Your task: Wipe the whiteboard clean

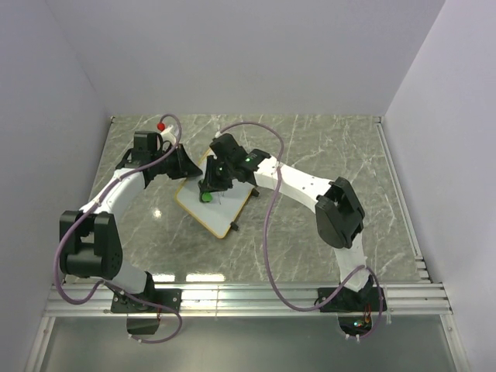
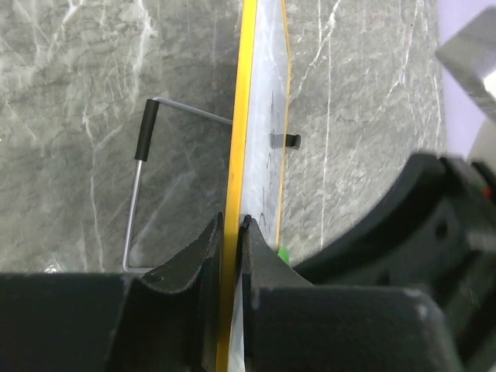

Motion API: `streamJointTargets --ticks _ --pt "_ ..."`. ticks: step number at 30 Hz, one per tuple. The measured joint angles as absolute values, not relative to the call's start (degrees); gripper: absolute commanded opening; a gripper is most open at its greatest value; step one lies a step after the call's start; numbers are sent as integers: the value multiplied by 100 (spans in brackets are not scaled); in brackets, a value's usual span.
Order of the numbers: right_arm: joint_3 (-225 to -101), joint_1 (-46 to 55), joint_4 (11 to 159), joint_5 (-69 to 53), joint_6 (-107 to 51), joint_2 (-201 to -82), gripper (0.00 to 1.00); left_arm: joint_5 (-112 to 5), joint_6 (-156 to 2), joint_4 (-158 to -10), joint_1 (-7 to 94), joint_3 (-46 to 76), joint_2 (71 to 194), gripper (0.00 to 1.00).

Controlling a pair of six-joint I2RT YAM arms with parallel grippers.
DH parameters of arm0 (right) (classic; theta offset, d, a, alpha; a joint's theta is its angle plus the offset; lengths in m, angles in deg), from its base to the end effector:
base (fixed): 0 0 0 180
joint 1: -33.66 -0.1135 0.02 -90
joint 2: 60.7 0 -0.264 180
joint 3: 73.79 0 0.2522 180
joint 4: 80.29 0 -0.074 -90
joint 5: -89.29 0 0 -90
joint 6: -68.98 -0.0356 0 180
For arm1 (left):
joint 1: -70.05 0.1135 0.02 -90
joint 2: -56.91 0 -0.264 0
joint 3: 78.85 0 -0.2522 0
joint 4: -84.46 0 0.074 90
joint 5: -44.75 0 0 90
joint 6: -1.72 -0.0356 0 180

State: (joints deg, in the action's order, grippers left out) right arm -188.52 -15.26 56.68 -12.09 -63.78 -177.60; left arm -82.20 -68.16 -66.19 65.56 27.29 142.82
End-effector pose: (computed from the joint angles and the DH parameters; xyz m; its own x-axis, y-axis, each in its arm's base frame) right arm 0.3024 0.3575 0.2621 -0.9061 -0.0265 -0.4223 -0.2931 0.7592 0.5812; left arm 0.3220 -0.0468 0.2564 -0.7952 -0.2133 -0.5676 0.2540 0.7328 -0.6313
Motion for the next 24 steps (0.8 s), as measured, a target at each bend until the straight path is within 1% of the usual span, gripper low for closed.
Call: streamJointTargets --ticks 3,12,14,17,24 --pt "-18504 -1400 5873 -1003 -6472 -17677 0 -8158 -6831 -6632 6556 2812 14217 0" --pt "-16681 -1054 7025 -704 -6835 -17126 0 -7999 -6912 -6619 6541 3002 14018 0" --pt "-16467 -1056 7193 -643 -6951 -17036 0 -7964 -6912 -6612 6519 3004 13998 0" --pt "-16463 -1094 7198 -566 -7030 -17008 0 -7909 -6910 -6603 6493 3007 13963 0" --pt "-16996 -1553 6607 -63 -7074 -17012 0 -7826 -6903 -6514 6462 3066 13782 0"
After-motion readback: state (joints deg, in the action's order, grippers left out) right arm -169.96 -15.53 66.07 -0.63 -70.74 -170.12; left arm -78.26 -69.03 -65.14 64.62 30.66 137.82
